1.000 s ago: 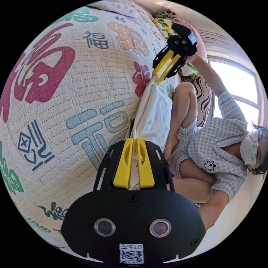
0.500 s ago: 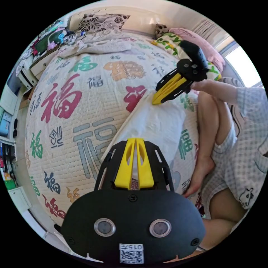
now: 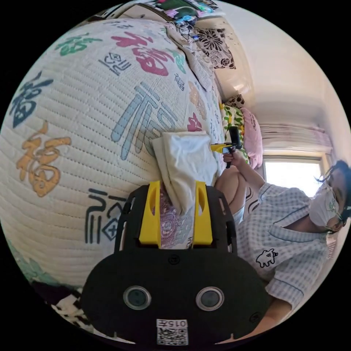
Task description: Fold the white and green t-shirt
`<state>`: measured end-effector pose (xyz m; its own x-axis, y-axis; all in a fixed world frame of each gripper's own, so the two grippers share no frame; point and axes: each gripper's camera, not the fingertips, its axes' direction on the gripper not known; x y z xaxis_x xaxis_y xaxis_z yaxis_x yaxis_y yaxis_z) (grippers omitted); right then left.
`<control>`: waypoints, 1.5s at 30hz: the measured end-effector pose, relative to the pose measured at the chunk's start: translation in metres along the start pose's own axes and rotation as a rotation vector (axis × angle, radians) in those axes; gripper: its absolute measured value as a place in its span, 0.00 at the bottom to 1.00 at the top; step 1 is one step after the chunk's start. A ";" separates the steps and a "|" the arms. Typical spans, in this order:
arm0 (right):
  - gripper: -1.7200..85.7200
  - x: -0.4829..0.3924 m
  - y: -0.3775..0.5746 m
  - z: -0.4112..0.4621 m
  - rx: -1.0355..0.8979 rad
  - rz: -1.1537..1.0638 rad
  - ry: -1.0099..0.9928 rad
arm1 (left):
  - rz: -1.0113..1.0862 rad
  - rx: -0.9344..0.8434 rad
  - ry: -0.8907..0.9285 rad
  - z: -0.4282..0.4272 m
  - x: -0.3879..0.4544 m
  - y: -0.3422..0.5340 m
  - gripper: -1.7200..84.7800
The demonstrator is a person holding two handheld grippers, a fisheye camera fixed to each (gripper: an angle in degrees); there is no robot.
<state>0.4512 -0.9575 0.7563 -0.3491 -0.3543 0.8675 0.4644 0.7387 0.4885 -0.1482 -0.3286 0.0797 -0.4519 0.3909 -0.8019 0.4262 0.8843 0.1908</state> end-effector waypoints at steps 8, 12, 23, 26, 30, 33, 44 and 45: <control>0.14 -0.005 -0.053 0.066 -0.043 -0.062 -0.082 | 0.024 0.045 0.110 -0.029 -0.032 0.045 0.16; 0.09 -0.006 -0.072 0.102 -0.059 -0.037 -0.147 | 0.014 0.042 0.125 -0.049 -0.038 0.072 0.12; 0.07 -0.169 -0.119 0.183 -0.068 -0.350 -0.102 | 0.138 0.218 0.058 -0.250 0.021 0.244 0.09; 0.08 -0.236 -0.143 0.239 -0.127 -0.467 -0.102 | 0.132 0.324 -0.028 -0.327 0.039 0.330 0.09; 0.07 -0.322 -0.174 0.335 -0.243 -0.599 -0.094 | 0.065 0.497 -0.138 -0.423 0.047 0.458 0.09; 0.07 -0.377 -0.207 0.411 -0.360 -0.657 0.013 | 0.001 0.605 -0.174 -0.477 0.040 0.538 0.09; 0.07 -0.440 -0.295 0.623 -0.605 -0.740 -0.021 | -0.217 0.879 -0.016 -0.566 -0.055 0.724 0.09; 0.07 -0.439 -0.312 0.639 -0.591 -0.718 -0.051 | -0.234 0.904 -0.009 -0.577 -0.064 0.730 0.08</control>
<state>-0.0608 -0.6661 0.1634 -0.7423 -0.5769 0.3408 0.4574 -0.0645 0.8869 -0.2606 0.4399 0.5969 -0.5986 0.2226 -0.7695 0.7751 0.4038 -0.4861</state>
